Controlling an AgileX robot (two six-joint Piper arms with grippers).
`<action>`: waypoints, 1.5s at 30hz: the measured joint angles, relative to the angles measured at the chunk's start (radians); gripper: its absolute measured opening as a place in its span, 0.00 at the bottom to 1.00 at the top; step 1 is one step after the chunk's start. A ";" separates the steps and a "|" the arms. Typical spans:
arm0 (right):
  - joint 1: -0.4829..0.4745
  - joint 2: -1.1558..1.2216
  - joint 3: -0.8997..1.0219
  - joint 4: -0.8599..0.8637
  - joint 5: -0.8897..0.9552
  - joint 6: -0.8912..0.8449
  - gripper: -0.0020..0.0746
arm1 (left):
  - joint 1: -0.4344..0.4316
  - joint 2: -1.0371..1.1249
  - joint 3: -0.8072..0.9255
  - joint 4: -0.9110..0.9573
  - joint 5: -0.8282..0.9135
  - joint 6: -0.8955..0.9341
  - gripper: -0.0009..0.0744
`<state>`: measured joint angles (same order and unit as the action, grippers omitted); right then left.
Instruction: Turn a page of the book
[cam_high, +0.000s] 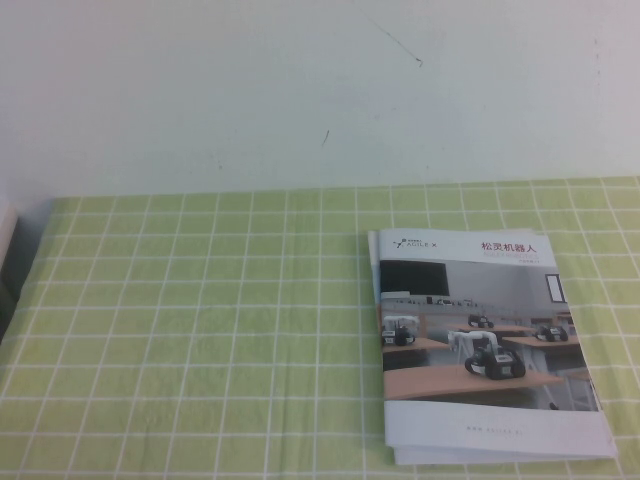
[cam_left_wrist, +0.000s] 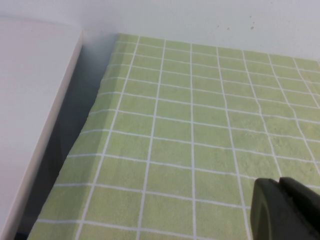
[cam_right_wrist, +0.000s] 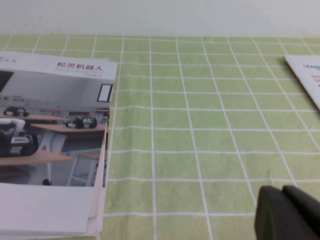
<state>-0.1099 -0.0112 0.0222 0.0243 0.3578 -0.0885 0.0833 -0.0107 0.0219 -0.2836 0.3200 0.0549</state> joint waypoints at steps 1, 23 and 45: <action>0.000 0.000 0.000 0.000 0.000 0.000 0.02 | 0.000 0.000 0.000 0.000 0.000 0.000 0.01; 0.000 0.000 0.000 0.002 0.000 0.000 0.02 | 0.000 0.000 0.000 -0.038 0.002 0.000 0.01; 0.000 0.000 0.000 0.022 0.000 0.009 0.02 | 0.000 0.000 0.000 -0.089 0.009 0.000 0.01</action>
<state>-0.1099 -0.0112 0.0222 0.0459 0.3578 -0.0790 0.0833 -0.0107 0.0219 -0.3724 0.3295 0.0549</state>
